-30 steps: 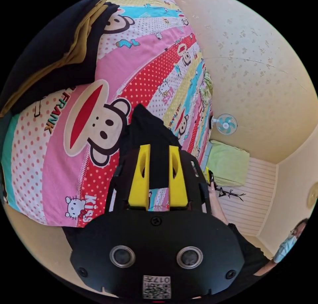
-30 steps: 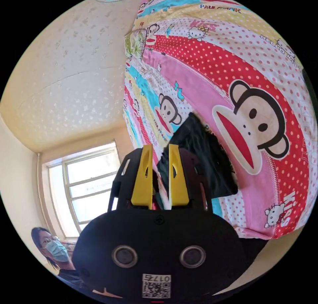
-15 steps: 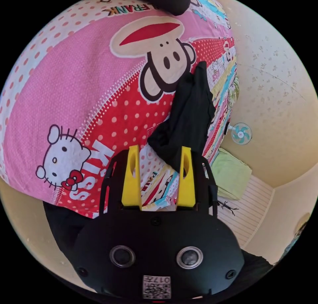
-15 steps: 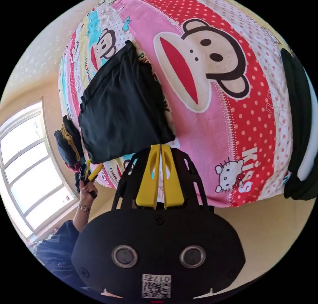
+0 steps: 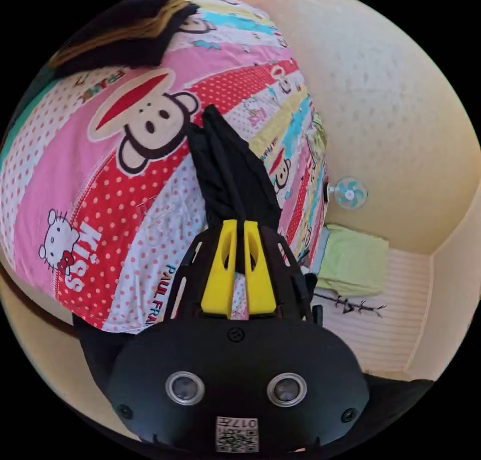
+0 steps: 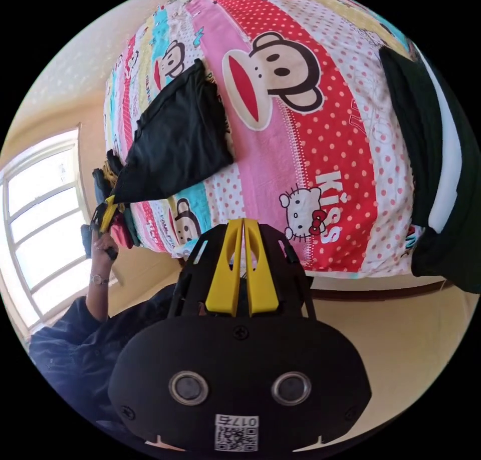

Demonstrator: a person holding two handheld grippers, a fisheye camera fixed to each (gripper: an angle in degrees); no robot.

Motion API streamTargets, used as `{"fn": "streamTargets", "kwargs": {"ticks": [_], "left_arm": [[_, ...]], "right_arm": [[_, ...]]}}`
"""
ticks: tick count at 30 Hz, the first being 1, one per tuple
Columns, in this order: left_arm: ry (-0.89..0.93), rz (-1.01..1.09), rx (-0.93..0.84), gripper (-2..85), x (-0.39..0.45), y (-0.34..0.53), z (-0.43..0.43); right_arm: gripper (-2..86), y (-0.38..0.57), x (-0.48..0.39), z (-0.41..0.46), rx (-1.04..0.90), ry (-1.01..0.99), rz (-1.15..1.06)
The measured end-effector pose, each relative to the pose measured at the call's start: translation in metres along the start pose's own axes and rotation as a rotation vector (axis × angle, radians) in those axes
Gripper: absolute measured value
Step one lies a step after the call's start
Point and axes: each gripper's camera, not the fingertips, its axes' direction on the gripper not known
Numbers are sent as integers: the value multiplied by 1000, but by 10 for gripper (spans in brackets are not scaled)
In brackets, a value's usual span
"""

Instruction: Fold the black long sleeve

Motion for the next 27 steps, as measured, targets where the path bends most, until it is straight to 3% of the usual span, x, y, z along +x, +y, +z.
{"fn": "streamTargets", "kwargs": {"ticks": [4,9,15,22,27], "left_arm": [[-58,300,-147,11,98,25,78],[-133,397,-298,18,143,69,181],[-107,355,-393,71,127,103,246],[-187,83,-150,138,38,77,191],[-210,-29,-197,154,-31,53,195]], "right_arm": [[5,11,37,-8,2,-197,57],[9,16,56,-15,-56,-284,29],[38,18,68,-16,-133,-371,-18],[154,3,66,4,-125,-612,23],[184,-22,50,-3,6,-457,-16]]}}
